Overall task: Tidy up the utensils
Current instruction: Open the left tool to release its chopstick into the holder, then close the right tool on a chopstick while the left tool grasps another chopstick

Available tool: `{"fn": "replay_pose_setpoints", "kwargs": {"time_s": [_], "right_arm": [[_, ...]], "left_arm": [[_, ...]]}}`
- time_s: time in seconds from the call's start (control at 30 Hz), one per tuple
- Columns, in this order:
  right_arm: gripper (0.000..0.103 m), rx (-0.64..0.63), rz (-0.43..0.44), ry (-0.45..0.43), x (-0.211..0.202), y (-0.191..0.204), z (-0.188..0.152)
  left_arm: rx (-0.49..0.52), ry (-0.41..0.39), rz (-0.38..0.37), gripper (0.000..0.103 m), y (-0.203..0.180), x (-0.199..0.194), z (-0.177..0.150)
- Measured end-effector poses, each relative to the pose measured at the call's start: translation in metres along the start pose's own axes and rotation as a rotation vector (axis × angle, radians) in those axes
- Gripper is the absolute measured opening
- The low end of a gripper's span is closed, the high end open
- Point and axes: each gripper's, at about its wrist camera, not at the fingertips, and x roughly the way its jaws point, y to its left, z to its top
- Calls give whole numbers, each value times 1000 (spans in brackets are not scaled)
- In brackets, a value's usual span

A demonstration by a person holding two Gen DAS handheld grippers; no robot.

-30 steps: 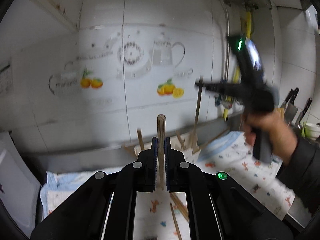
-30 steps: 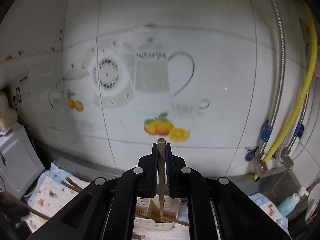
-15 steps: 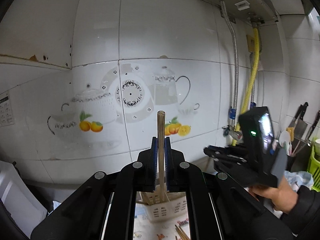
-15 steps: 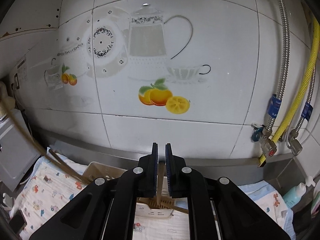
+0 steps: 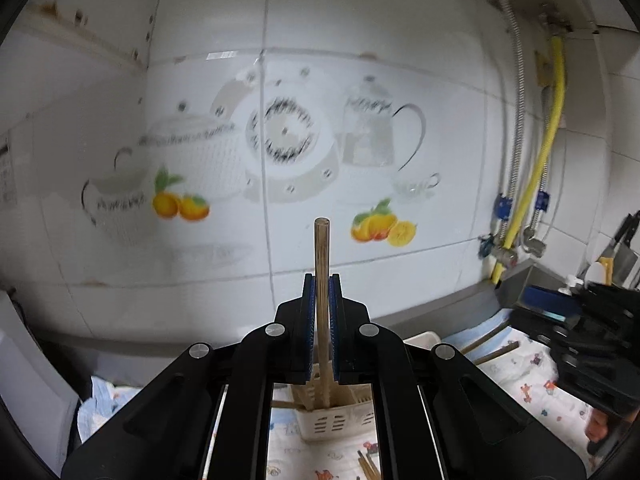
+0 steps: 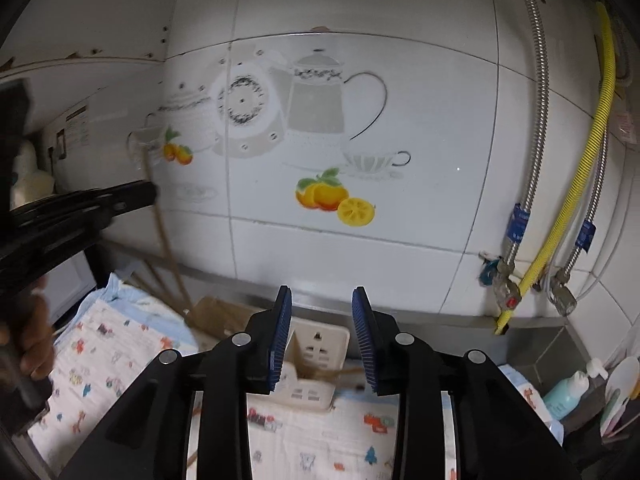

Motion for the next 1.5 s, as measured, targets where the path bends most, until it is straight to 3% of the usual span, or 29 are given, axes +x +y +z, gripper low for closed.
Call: {"fn": "replay_pose_setpoints", "kwargs": {"time_s": [0.2,0.4,0.73,0.83,1.2,1.5], "right_arm": [[31,20,39,50,-10,7,-32],[31,46,76,103,-21,15,-70],[31,5,95,216,-41,58,-147],[31,33,128,258,-46,71,-175],[30,104,167,378,-46,102,-247],[24,110,139,416,-33,110,-267]], "left_arm": [[-23,57,-22,7,5,13,-12],[-27,64,-28,8,5,11,-12],[-39,24,-47,11,9,-48,-19],[-50,24,-32,32,14,-70,-34],[-127,130,6,34,46,-130,-124],[-170,229,59,39,63,-147,-196]]}}
